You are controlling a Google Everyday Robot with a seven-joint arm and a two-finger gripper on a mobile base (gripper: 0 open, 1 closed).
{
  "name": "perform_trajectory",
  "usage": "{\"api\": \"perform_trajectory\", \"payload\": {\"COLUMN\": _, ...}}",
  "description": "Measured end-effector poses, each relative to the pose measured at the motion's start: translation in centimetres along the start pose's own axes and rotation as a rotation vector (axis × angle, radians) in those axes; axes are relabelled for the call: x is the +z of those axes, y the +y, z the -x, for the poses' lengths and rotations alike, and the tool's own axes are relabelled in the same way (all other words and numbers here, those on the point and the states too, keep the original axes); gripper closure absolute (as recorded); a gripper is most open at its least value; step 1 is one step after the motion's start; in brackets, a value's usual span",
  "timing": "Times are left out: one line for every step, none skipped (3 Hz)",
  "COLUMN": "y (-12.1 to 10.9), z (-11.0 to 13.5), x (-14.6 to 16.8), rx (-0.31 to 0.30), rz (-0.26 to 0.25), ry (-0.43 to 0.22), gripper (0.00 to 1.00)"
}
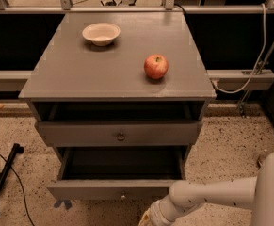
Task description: Close middle drawer
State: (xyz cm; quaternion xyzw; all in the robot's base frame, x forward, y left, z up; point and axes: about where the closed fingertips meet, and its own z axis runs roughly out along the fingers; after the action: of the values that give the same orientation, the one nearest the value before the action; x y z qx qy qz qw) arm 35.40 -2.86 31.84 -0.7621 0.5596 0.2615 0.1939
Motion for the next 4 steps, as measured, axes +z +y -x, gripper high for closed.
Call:
{"api": "perform_trajectory", "payload": {"y": -1.4, "z": 0.2, "x": 0.9, "rx": -0.025, "rz": -0.011, "ry": -0.017, "gripper": 1.0}}
{"api": "perform_trajectory", "payload": {"y": -4.1, "z": 0.6, "x": 1.5, "rx": -0.068, "rz": -0.03, "ry": -0.033, "gripper": 1.0}}
{"api": "perform_trajectory", "payload": {"y": -7.1, "z": 1.1, "x": 1.8, "rx": -0.109, "rz": -0.048, "ry": -0.047, "gripper": 1.0}}
{"api": "perform_trajectory", "payload": {"y": -9.8, "z": 1.4, "x": 2.0, "rx": -0.14, "rz": -0.067, "ry": -0.052, "gripper": 1.0}}
